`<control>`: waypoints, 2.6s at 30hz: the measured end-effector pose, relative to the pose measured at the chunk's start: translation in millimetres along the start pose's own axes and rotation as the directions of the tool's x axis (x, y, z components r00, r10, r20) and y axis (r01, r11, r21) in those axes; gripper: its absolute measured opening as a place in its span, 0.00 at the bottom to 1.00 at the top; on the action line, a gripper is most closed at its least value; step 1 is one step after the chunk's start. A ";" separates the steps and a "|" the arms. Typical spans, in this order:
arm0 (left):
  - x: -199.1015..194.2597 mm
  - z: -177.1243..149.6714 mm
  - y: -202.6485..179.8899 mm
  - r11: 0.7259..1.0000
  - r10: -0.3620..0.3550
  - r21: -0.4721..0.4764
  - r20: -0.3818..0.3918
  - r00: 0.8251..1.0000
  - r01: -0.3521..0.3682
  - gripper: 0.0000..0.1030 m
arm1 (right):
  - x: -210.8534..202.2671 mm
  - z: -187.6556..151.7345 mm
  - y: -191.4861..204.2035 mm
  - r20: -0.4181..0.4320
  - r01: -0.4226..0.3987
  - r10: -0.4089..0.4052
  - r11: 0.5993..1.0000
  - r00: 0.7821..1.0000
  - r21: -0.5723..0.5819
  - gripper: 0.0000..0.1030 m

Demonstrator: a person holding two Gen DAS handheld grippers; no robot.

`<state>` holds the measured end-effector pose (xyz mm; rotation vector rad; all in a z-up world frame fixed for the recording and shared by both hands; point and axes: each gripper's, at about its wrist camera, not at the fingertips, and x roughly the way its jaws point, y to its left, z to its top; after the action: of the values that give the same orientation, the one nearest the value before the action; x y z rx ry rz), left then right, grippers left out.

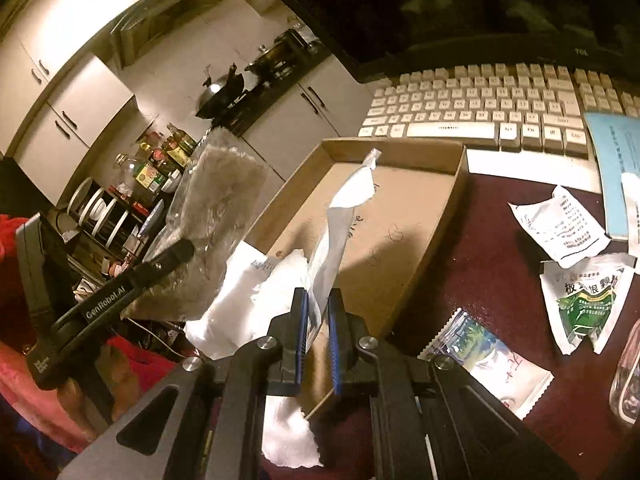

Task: Organize soft objects
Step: 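Carry the plastic bag into the cardboard box and open the left tool, then grasp the white foam sheet on the desk with the left tool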

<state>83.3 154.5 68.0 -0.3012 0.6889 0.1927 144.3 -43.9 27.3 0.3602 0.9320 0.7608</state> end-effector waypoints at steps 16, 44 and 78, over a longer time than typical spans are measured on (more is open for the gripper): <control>71.7 -10.4 -32.2 0.995 -0.002 0.100 -0.164 0.986 0.019 0.14 | 14.1 -8.0 -15.0 -0.009 0.031 -0.030 0.995 1.000 0.095 0.12; -24.4 -92.5 -90.5 0.871 -0.476 0.011 -0.223 0.851 0.491 0.59 | -125.1 -104.8 -59.3 0.067 0.143 -0.145 0.989 0.987 0.035 0.63; -3.1 -164.8 -178.1 0.761 -0.310 0.408 -0.453 0.836 0.504 0.63 | -127.3 -117.6 -99.6 0.034 0.110 -0.119 0.976 0.992 0.187 0.63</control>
<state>31.6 -68.2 -13.3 0.0401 0.9902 -0.4928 43.3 -209.1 -22.4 0.4805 0.9748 0.5597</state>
